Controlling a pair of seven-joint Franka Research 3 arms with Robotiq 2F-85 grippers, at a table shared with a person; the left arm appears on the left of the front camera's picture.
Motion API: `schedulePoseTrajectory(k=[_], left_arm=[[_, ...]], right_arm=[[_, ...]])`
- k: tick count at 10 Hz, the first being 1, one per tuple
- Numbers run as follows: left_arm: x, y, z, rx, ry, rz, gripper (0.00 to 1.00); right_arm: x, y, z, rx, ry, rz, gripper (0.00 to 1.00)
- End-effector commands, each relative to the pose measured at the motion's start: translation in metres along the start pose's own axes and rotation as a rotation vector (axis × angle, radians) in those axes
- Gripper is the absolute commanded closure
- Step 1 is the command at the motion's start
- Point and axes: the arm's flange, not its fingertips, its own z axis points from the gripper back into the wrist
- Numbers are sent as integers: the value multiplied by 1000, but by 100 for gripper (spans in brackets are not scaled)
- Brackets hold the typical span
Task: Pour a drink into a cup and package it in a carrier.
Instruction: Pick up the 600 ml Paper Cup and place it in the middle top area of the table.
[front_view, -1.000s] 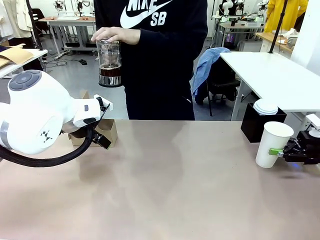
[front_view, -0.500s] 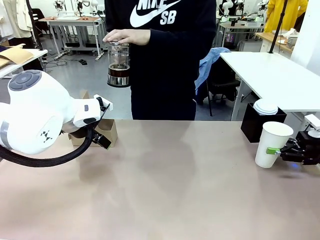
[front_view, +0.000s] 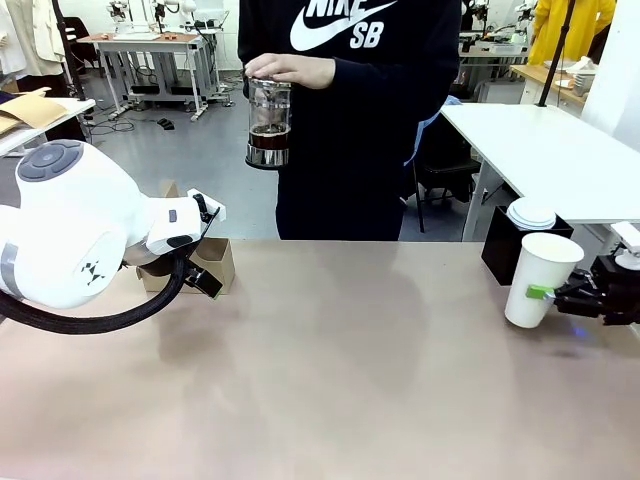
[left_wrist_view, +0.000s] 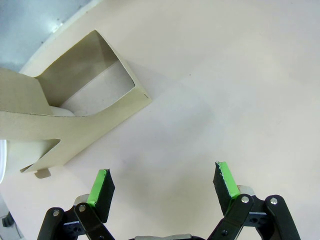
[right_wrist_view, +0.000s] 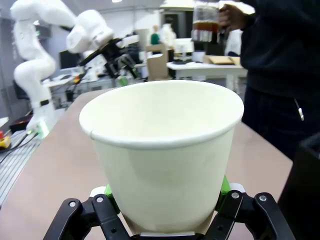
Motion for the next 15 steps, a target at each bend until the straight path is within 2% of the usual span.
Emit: schedulePoseTrajectory(k=[1,5,7,8,12,15], left_arm=[[0,0,0,-1,-1,1,0],[0,0,0,-1,-1,1,0],[0,0,0,-1,-1,1,0],[0,0,0,-1,-1,1,0],[0,0,0,-1,-1,1,0],[0,0,0,-1,-1,1,0]], right_arm=[[42,27,-52,-159,20,-10,20],[67,44,-164,-269,-29,6,20],[65,33,-210,-333,-67,45,20],[60,22,-229,-323,-69,20,20],[39,-25,-284,-390,-46,56,20],[27,-43,-300,-399,-15,47,20]])
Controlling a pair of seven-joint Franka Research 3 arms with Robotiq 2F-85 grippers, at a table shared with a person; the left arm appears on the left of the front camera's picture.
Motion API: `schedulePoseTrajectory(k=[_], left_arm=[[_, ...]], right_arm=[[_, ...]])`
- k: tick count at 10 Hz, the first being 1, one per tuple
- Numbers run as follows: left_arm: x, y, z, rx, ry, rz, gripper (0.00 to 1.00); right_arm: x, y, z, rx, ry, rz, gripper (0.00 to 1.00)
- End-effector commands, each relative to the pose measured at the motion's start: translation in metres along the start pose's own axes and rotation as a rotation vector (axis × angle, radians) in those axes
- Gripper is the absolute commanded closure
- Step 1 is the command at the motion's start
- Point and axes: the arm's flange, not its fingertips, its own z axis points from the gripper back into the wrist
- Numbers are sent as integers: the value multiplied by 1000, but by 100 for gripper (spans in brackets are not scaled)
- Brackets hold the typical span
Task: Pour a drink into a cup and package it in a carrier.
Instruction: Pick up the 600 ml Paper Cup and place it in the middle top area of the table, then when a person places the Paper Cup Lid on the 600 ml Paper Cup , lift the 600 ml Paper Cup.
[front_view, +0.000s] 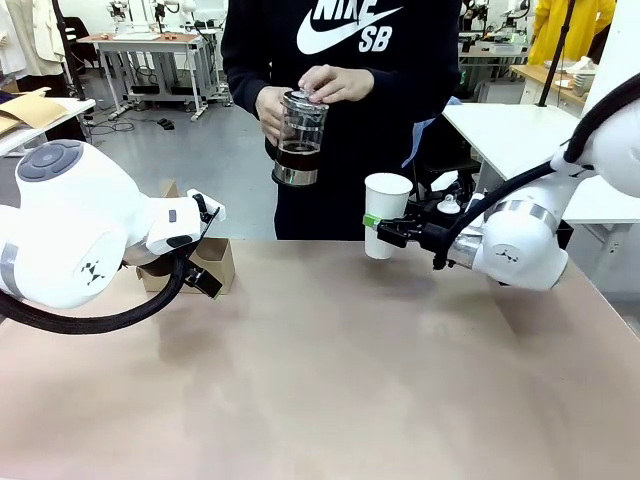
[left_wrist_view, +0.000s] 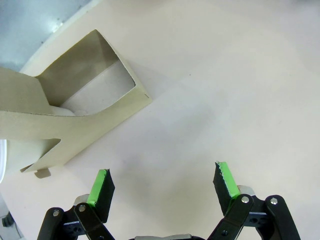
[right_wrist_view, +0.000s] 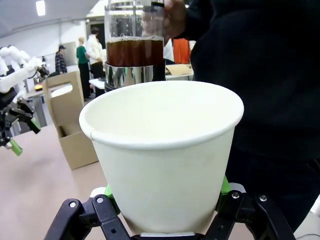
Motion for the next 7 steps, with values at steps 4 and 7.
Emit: schedulePoseTrajectory(k=[4,7], left_arm=[[0,0,0,-2,-1,0,0],[0,0,0,-2,-1,0,0]], right_arm=[[-3,-2,-5,0,5,1,20],[-3,-2,-5,0,5,1,20]])
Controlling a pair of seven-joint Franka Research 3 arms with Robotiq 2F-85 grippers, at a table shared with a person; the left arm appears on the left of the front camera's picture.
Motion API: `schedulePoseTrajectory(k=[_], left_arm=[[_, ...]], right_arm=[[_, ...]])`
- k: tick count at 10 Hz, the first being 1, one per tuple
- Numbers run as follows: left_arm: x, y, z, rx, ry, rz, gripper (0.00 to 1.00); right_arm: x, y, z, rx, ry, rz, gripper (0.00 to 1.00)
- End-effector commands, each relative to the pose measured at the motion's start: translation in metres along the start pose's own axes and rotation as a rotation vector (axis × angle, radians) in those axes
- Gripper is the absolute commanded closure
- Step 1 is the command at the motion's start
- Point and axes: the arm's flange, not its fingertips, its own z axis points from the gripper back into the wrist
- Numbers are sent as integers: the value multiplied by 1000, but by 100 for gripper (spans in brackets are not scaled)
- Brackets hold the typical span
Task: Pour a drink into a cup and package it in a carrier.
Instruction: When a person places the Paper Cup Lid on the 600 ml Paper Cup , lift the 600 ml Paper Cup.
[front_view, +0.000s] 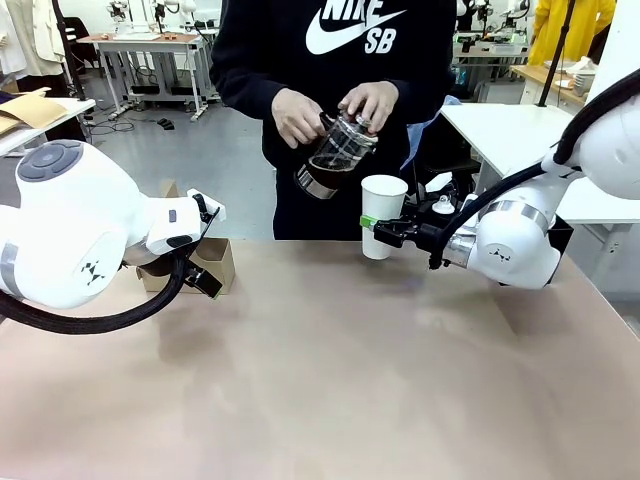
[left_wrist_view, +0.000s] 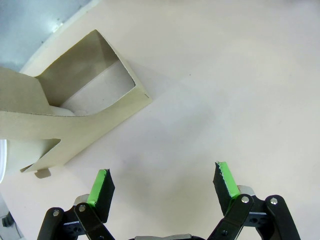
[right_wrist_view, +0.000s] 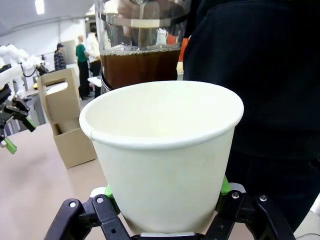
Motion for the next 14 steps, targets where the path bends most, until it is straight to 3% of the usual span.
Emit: schedulePoseTrajectory(k=[1,14], left_arm=[[0,0,0,-2,-1,1,0],[0,0,0,-2,-1,1,0]], right_arm=[[3,4,2,1,0,2,20],[3,4,2,1,0,2,20]])
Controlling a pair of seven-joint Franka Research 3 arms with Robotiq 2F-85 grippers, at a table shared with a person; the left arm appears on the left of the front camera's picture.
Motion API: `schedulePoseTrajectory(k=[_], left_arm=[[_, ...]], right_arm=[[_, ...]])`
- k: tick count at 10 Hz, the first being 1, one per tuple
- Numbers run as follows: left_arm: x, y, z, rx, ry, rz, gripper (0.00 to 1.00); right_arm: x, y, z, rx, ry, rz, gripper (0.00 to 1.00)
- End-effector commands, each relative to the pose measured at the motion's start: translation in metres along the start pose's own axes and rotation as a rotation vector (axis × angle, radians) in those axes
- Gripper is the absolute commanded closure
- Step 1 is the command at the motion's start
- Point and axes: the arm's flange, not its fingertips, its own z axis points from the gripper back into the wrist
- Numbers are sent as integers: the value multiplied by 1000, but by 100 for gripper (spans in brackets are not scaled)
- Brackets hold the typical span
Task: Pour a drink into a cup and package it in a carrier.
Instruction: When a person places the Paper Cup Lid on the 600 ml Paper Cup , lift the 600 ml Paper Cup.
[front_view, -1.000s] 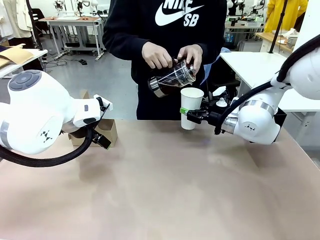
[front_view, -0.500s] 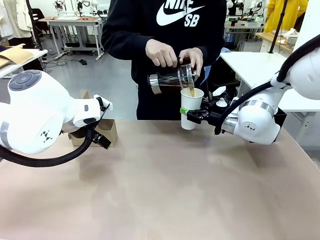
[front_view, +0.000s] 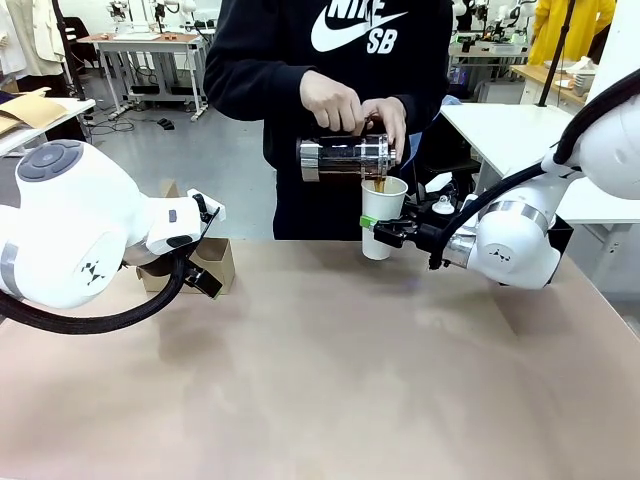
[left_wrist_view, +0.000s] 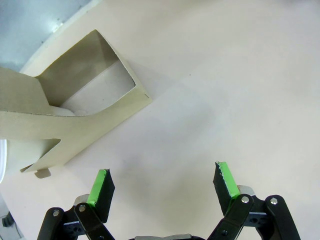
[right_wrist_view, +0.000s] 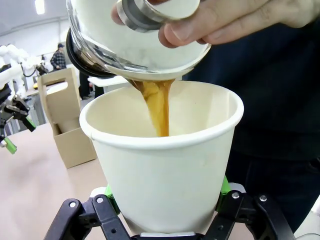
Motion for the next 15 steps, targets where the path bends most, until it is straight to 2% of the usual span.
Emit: schedulePoseTrajectory(k=[1,15], left_arm=[[0,0,0,-2,-1,1,0],[0,0,0,-2,-1,1,0]], right_arm=[[3,4,2,1,-1,2,20],[3,4,2,1,-1,2,20]])
